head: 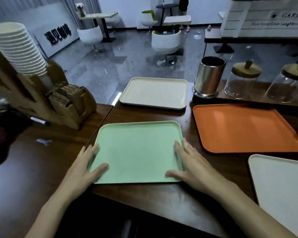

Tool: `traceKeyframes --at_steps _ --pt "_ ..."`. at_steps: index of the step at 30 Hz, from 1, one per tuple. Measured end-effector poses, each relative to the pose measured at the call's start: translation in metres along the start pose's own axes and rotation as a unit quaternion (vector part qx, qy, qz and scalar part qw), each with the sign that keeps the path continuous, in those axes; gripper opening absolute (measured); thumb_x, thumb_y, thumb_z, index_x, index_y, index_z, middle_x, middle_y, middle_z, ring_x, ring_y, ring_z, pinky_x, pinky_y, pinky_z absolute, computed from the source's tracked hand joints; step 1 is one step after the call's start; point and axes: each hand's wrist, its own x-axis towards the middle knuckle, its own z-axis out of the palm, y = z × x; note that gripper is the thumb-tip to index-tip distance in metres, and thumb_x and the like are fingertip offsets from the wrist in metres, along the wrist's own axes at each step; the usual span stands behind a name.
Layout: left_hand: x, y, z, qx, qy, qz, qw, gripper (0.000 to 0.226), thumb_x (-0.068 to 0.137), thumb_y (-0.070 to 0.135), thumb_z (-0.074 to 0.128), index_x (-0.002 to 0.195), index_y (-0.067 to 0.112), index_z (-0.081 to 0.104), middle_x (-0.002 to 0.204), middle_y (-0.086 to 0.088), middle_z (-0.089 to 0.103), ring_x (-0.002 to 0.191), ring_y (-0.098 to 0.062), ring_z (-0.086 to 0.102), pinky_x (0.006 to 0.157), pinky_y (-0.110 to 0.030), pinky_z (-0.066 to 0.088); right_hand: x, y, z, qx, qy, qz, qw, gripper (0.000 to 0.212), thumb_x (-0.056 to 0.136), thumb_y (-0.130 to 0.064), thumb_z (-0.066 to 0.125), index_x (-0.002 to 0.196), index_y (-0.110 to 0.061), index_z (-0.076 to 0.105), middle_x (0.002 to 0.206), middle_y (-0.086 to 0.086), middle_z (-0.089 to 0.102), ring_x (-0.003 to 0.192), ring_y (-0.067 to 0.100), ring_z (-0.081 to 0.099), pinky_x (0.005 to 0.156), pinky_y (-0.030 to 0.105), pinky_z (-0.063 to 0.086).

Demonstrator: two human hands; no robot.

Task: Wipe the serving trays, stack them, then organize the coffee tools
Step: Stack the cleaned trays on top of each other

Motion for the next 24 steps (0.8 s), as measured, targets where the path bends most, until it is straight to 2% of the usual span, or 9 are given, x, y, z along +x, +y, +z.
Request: traceKeyframes --at_steps 3,6,9,14,18,20,22,24 --pt "-0.017 0.001 0.002 -0.009 -0.011 0.004 1.000 0.109 0.062 0.095 0.055 0.156 0.049 0.027 0.163 0.032 0.016 0.152 0.007 -0.004 0.122 -0.040 0.018 -0.010 0.000 0.002 0.012 0.005 -0.004 1.000 0.118 0.081 -0.073 0.061 0.161 -0.019 -0.007 0.166 0.011 -0.018 0.153 0.018 -0.016 0.122 0.030 -0.008" --pt "-0.028 0.001 0.004 -0.019 -0.029 -0.004 0.999 0.114 0.058 0.094 0.063 0.156 0.054 0.020 0.165 0.030 0.010 0.151 0.009 -0.007 0.126 -0.044 0.015 -0.019 0.000 0.004 0.014 0.003 -0.004 1.000 0.125 0.075 -0.080 0.061 0.161 -0.020 -0.007 0.166 0.011 -0.016 0.154 0.018 -0.015 0.120 0.029 -0.009" --pt "-0.033 0.002 0.004 -0.018 -0.036 -0.015 0.999 0.128 0.051 0.097 0.063 0.159 0.049 0.016 0.166 0.029 0.004 0.151 0.009 -0.008 0.126 -0.043 0.013 -0.023 0.001 0.008 0.022 0.016 -0.002 1.000 0.127 0.073 -0.077 0.065 0.161 -0.019 -0.006 0.167 0.008 -0.014 0.154 0.018 -0.013 0.122 0.031 -0.008" --pt "-0.030 0.010 0.005 -0.018 -0.018 -0.022 0.999 0.143 0.041 0.103 0.057 0.162 0.040 0.016 0.162 0.026 0.005 0.155 -0.003 -0.002 0.125 -0.040 0.012 -0.019 0.004 0.018 0.049 0.073 0.010 0.996 0.136 0.067 -0.076 0.070 0.160 -0.020 -0.011 0.169 0.004 -0.006 0.155 0.021 -0.010 0.125 0.040 -0.003" --pt "-0.025 0.020 0.004 0.001 -0.012 -0.003 1.000 0.127 0.059 0.083 0.067 0.163 0.031 0.015 0.156 0.026 0.006 0.147 0.006 -0.002 0.125 -0.031 0.006 -0.016 0.006 0.017 0.083 0.103 0.011 0.991 0.130 0.071 -0.065 0.075 0.160 -0.023 -0.011 0.168 -0.004 0.003 0.155 0.015 -0.001 0.123 0.036 -0.007" --pt "-0.018 0.017 0.003 0.005 -0.008 0.001 1.000 0.128 0.057 0.088 0.064 0.162 0.033 0.017 0.156 0.028 0.006 0.149 0.005 0.000 0.125 -0.032 0.010 -0.013 0.006 0.015 0.100 0.107 0.000 0.989 0.125 0.074 -0.060 0.077 0.160 -0.024 -0.006 0.168 -0.005 0.005 0.154 0.011 0.001 0.121 0.031 -0.008" --pt "-0.010 0.014 0.003 -0.009 0.005 0.011 1.000 0.128 0.054 0.091 0.064 0.161 0.036 0.022 0.161 0.027 0.010 0.151 0.006 0.003 0.123 -0.032 0.016 -0.009 0.006 0.013 0.121 0.118 -0.012 0.986 0.121 0.075 -0.057 0.078 0.161 -0.026 -0.001 0.168 -0.007 0.008 0.154 0.010 0.002 0.123 0.031 -0.004" --pt "-0.001 0.014 0.000 -0.026 0.022 0.020 0.999 0.119 0.058 0.082 0.072 0.160 0.039 0.026 0.166 0.021 0.015 0.151 0.006 0.006 0.121 -0.030 0.019 -0.003 0.005 0.006 0.147 0.127 -0.016 0.981 0.118 0.075 -0.054 0.080 0.161 -0.027 0.003 0.168 -0.009 0.010 0.154 0.008 0.004 0.126 0.034 0.006"
